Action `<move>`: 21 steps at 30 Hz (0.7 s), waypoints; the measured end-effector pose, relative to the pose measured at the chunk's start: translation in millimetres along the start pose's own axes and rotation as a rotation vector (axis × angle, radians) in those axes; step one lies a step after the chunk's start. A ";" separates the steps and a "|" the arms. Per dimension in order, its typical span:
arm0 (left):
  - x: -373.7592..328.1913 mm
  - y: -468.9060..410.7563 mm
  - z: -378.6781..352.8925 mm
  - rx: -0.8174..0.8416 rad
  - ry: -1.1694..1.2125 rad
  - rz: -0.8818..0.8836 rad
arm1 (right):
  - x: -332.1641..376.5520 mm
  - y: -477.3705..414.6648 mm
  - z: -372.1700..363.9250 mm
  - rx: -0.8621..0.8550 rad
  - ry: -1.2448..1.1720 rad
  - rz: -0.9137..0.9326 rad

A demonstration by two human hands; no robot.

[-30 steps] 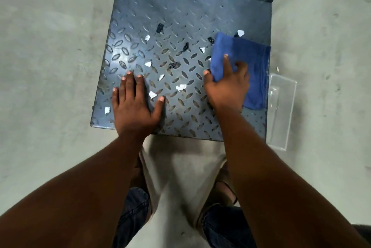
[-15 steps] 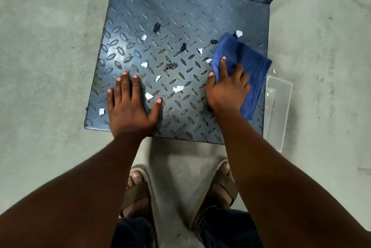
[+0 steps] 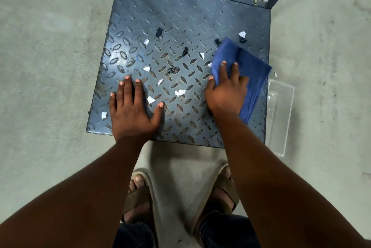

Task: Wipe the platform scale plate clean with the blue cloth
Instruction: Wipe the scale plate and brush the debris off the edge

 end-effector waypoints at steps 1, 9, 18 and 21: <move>0.1 -0.4 -0.3 0.004 0.000 -0.001 | 14.6 4.1 0.6 0.004 -0.009 0.096; -1.2 0.7 2.1 0.005 0.002 -0.001 | 48.0 6.1 30.6 -0.080 -0.907 0.089; -0.2 -0.8 3.0 0.024 -0.014 0.003 | -71.7 -41.7 97.6 -0.601 -0.946 -0.257; -0.3 -0.6 3.2 0.015 -0.012 0.004 | -39.6 -60.5 72.6 -0.286 -0.744 -0.196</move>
Point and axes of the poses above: each hand's wrist, its own y-axis away from the middle knuckle, its own z-axis out of the back of the hand, x = y × z, the point moved 5 cm from there along -y, towards the middle knuckle, and after that the axes turned 11 degrees about x, right-handed, at the moved point
